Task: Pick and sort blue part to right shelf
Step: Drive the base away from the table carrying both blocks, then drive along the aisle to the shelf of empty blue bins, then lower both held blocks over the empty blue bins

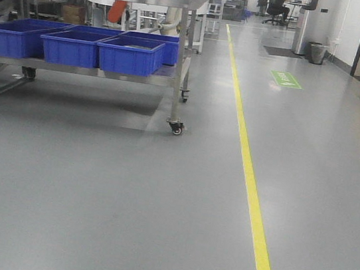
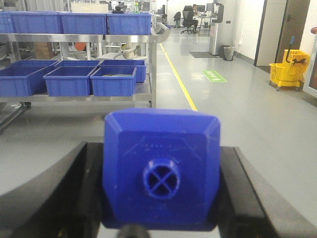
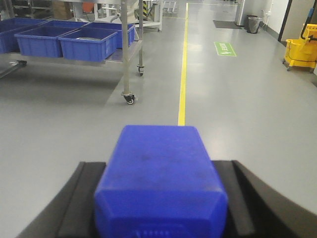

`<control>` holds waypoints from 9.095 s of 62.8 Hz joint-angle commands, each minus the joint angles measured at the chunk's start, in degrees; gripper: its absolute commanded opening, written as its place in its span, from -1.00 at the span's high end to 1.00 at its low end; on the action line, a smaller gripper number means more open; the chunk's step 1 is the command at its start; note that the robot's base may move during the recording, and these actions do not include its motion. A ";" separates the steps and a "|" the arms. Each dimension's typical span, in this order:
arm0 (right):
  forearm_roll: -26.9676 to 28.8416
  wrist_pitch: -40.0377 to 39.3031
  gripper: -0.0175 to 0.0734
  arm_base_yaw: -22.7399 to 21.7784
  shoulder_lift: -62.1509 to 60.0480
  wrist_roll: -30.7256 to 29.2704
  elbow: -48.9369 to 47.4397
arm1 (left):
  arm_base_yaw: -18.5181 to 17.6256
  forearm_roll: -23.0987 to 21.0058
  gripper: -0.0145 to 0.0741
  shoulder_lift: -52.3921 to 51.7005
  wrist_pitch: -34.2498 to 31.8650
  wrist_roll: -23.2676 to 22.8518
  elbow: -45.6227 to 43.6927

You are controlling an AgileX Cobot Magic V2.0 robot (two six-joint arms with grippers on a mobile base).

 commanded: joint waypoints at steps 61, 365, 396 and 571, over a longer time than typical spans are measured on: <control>-0.64 -5.16 -0.22 -0.19 0.34 -0.13 -1.69 | 0.13 0.28 -0.24 0.56 -5.19 -0.03 -1.72; -0.64 -5.16 -0.22 -0.19 0.34 -0.13 -1.69 | 0.13 0.28 -0.24 0.56 -5.12 -0.03 -1.72; -0.64 -5.16 -0.22 -0.19 0.34 -0.13 -1.69 | 0.13 0.28 -0.24 0.56 -5.12 -0.03 -1.72; -0.64 -7.28 -0.22 -0.19 0.34 -0.13 -1.79 | 0.13 0.28 -0.24 0.56 -5.12 -0.03 -1.72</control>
